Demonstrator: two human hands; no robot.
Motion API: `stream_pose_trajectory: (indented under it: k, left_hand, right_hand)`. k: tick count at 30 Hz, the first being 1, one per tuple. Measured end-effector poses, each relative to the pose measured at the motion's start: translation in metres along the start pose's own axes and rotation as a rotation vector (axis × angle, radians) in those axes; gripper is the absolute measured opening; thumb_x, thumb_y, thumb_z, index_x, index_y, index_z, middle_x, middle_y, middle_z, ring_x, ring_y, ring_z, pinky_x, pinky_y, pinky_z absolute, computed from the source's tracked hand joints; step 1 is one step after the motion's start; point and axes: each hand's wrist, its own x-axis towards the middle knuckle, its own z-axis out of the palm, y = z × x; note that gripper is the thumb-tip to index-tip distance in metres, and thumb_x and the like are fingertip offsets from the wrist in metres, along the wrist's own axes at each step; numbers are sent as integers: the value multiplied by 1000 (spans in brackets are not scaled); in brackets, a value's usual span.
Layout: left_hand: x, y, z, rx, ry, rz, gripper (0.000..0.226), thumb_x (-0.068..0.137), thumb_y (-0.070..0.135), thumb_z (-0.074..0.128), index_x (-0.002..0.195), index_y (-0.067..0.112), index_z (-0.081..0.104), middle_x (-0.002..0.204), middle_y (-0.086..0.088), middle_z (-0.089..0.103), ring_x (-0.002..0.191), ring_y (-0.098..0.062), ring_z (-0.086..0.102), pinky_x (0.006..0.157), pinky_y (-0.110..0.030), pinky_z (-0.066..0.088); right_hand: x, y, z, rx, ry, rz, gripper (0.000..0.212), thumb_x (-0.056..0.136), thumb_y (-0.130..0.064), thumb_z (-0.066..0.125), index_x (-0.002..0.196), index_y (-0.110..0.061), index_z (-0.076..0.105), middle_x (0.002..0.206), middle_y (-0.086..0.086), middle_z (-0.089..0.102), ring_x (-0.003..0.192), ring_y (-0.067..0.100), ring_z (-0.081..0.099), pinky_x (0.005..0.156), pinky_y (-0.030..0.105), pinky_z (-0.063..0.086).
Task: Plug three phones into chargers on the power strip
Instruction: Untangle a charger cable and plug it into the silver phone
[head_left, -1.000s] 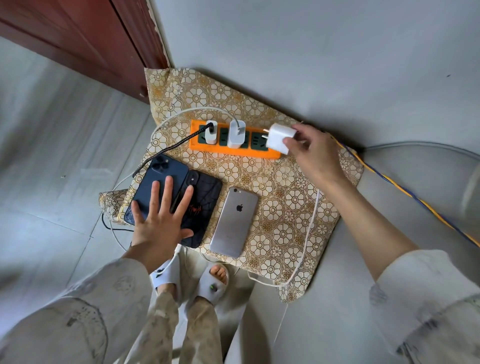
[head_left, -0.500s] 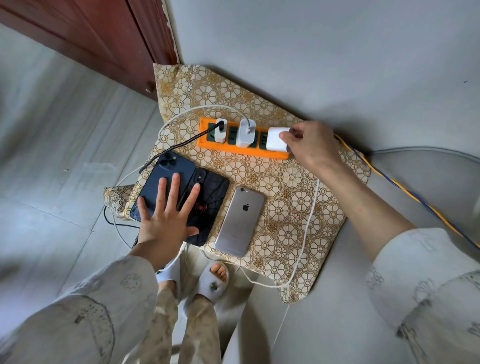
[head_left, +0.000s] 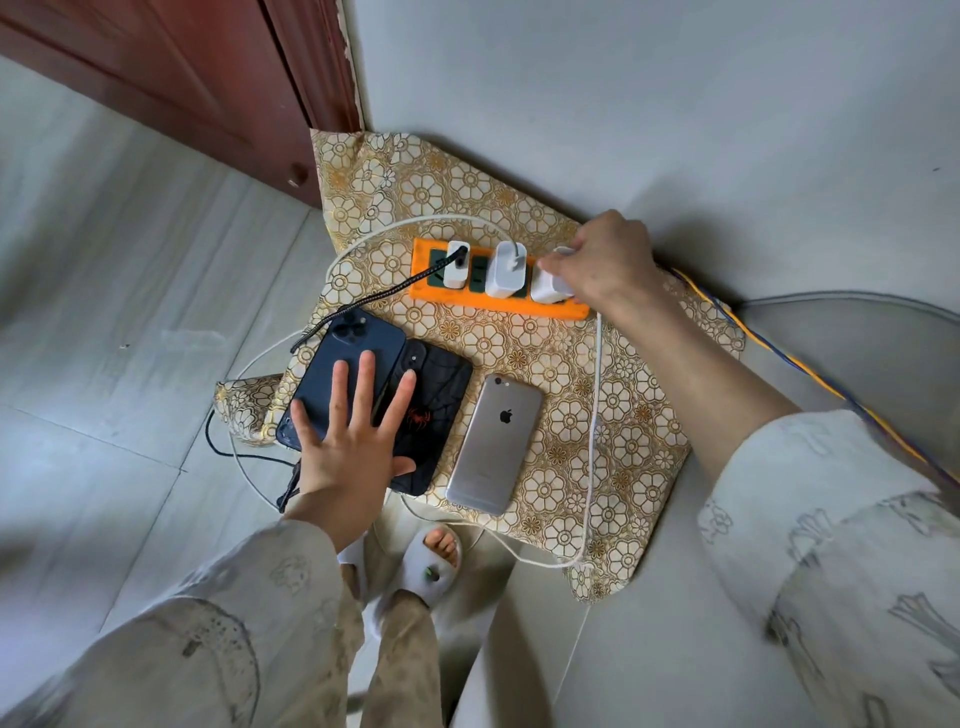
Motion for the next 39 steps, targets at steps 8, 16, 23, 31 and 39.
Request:
stream_pose_trajectory:
  k: [8, 16, 23, 31, 39]
  left_hand:
    - [-1, 1, -5, -34, -42, 6, 93, 87, 56, 38, 123, 33, -44, 134, -7, -48, 139, -32, -27, 110, -65, 8]
    - [-1, -1, -4, -68, -20, 16, 92, 87, 55, 39, 124, 33, -42, 135, -7, -47, 139, -32, -27, 110, -65, 7]
    - [0, -2, 1, -87, 36, 28, 92, 87, 56, 40, 126, 34, -40, 149, -9, -36, 140, -32, -25, 109, -65, 8]
    - [6, -6, 2, -147, 47, 47, 92, 85, 56, 46, 136, 37, -29, 151, -6, -32, 140, -30, -25, 108, -66, 6]
    - [0, -18, -2, -383, 86, 101, 78, 86, 27, 55, 146, 30, 4, 157, -5, -11, 143, -27, -14, 112, -60, -3]
  right_hand:
    - [4, -8, 2, 25, -16, 154, 46, 72, -32, 76, 106, -4, 64, 109, 15, 67, 92, 33, 66, 83, 42, 55]
    - [12, -16, 1, 10, -34, 222, 27, 72, -28, 76, 86, -7, 68, 67, 7, 68, 37, 3, 57, 51, 20, 46]
    - [1, -13, 10, 83, 13, 226, 32, 75, -26, 70, 96, -2, 69, 92, 12, 72, 76, 23, 69, 72, 32, 56]
    - [-129, 36, 54, 822, -204, 253, 21, 89, -37, 53, 96, -17, 58, 97, 11, 68, 79, 17, 67, 70, 22, 56]
    - [-230, 74, 120, 839, -261, 459, 17, 89, -22, 56, 85, -13, 70, 85, 7, 72, 86, 19, 67, 77, 27, 48]
